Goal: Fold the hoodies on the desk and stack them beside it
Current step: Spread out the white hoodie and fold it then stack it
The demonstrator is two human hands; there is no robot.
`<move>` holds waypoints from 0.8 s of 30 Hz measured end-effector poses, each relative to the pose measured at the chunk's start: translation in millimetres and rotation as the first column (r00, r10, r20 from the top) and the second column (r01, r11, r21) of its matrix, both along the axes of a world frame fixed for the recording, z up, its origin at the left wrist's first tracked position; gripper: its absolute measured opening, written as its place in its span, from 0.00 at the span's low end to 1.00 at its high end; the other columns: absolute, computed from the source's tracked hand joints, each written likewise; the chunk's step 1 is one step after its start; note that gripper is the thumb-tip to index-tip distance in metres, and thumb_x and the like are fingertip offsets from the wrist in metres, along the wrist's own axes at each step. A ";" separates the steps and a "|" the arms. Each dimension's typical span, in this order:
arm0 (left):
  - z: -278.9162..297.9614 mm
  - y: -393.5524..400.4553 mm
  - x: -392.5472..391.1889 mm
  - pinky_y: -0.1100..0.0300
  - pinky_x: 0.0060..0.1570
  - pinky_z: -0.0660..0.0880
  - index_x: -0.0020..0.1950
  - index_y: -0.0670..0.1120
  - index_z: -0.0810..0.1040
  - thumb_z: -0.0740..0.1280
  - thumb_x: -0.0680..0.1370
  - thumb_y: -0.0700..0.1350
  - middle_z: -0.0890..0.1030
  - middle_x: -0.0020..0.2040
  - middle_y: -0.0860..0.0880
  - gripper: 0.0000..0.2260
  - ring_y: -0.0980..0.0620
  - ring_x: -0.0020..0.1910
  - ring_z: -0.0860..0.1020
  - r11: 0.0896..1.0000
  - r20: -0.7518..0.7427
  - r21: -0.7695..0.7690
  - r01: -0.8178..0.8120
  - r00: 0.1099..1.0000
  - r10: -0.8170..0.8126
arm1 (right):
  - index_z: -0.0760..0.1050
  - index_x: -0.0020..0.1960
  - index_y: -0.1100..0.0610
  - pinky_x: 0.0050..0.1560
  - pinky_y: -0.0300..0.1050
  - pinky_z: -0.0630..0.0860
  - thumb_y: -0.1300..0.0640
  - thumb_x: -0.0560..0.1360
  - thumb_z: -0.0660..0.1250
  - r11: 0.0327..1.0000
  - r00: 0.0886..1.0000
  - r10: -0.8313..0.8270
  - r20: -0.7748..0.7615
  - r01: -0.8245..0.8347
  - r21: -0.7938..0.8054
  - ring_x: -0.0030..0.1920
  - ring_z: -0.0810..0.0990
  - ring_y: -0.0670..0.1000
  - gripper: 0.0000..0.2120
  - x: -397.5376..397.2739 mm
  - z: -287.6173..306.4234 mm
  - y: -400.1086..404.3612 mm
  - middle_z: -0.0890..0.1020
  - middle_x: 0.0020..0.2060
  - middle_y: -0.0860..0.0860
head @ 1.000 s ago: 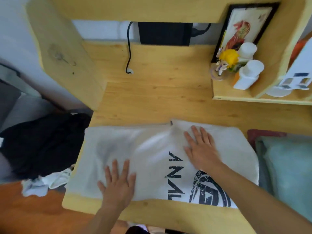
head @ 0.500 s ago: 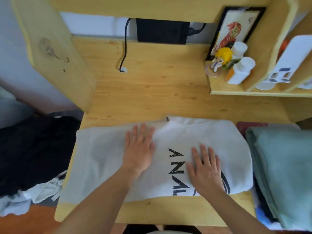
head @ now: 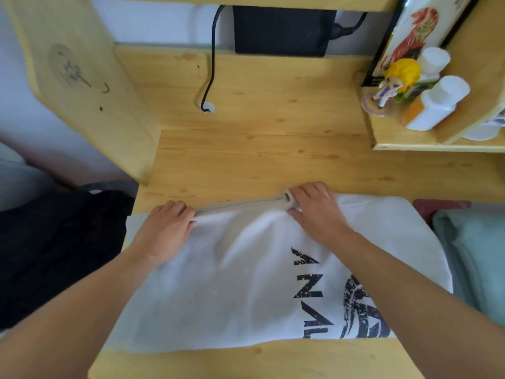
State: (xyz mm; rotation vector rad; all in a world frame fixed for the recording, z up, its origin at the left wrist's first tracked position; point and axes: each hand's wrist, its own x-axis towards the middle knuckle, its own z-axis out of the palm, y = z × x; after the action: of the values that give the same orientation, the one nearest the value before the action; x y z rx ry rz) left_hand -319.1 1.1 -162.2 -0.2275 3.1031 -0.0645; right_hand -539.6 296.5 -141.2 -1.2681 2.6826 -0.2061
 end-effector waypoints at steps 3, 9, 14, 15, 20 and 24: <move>3.5 2.6 2.8 0.49 0.39 0.70 0.47 0.42 0.75 0.61 0.82 0.45 0.76 0.41 0.45 0.08 0.40 0.39 0.74 0.998 -0.100 0.056 -0.022 0.995 0.028 | 0.80 0.53 0.62 0.61 0.59 0.74 0.62 0.74 0.73 0.981 0.982 0.079 -0.171 -0.107 -0.162 0.50 0.77 0.63 0.08 -8.0 -8.2 8.2 0.80 0.45 0.57; 19.4 7.9 4.3 0.53 0.35 0.65 0.45 0.42 0.76 0.55 0.82 0.48 0.75 0.36 0.45 0.15 0.39 0.34 0.75 0.977 -0.146 0.099 -0.190 0.968 0.204 | 0.65 0.76 0.53 0.49 0.49 0.72 0.56 0.86 0.55 0.997 0.992 0.011 0.122 -0.002 -0.072 0.50 0.79 0.58 0.19 -22.7 6.7 -5.8 0.81 0.52 0.52; 18.1 40.9 -15.2 0.39 0.64 0.66 0.67 0.41 0.77 0.59 0.80 0.50 0.77 0.59 0.38 0.20 0.34 0.59 0.73 0.947 -0.124 -0.026 -0.322 0.941 0.316 | 0.75 0.66 0.60 0.54 0.58 0.74 0.52 0.83 0.55 0.982 0.979 -0.178 -0.095 0.170 -0.081 0.53 0.78 0.64 0.19 -24.5 -5.0 -10.1 0.78 0.55 0.59; 14.4 53.2 -13.2 0.38 0.68 0.64 0.69 0.42 0.76 0.59 0.81 0.51 0.77 0.61 0.39 0.21 0.35 0.62 0.73 0.968 -0.143 -0.003 -0.251 0.958 0.248 | 0.77 0.64 0.61 0.56 0.58 0.74 0.53 0.82 0.57 0.967 0.973 -0.198 -0.122 0.174 -0.186 0.54 0.77 0.63 0.18 -12.4 -2.8 2.6 0.79 0.54 0.59; 7.7 36.1 14.6 0.35 0.64 0.65 0.59 0.40 0.80 0.57 0.82 0.51 0.80 0.46 0.40 0.18 0.35 0.48 0.78 0.937 -0.077 -0.123 -0.327 0.944 0.320 | 0.66 0.75 0.57 0.75 0.64 0.59 0.45 0.82 0.55 0.976 0.967 -0.213 -0.143 0.217 0.015 0.71 0.67 0.63 0.26 -5.4 -10.8 86.8 0.72 0.71 0.59; 21.9 -3.5 23.0 0.44 0.38 0.68 0.44 0.41 0.76 0.51 0.86 0.52 0.71 0.33 0.44 0.22 0.39 0.32 0.74 0.944 -0.039 -0.207 -0.258 0.966 0.255 | 0.45 0.82 0.45 0.79 0.60 0.43 0.38 0.83 0.39 0.892 0.932 -0.361 0.006 0.344 0.294 0.80 0.48 0.56 0.29 -32.8 -30.2 107.5 0.54 0.81 0.52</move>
State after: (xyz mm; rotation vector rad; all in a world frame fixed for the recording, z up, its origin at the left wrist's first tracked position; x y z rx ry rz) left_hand -296.1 -2.4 -140.4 -0.6377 3.0443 -0.3872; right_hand -572.4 404.0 -171.4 -0.6748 2.7413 0.1020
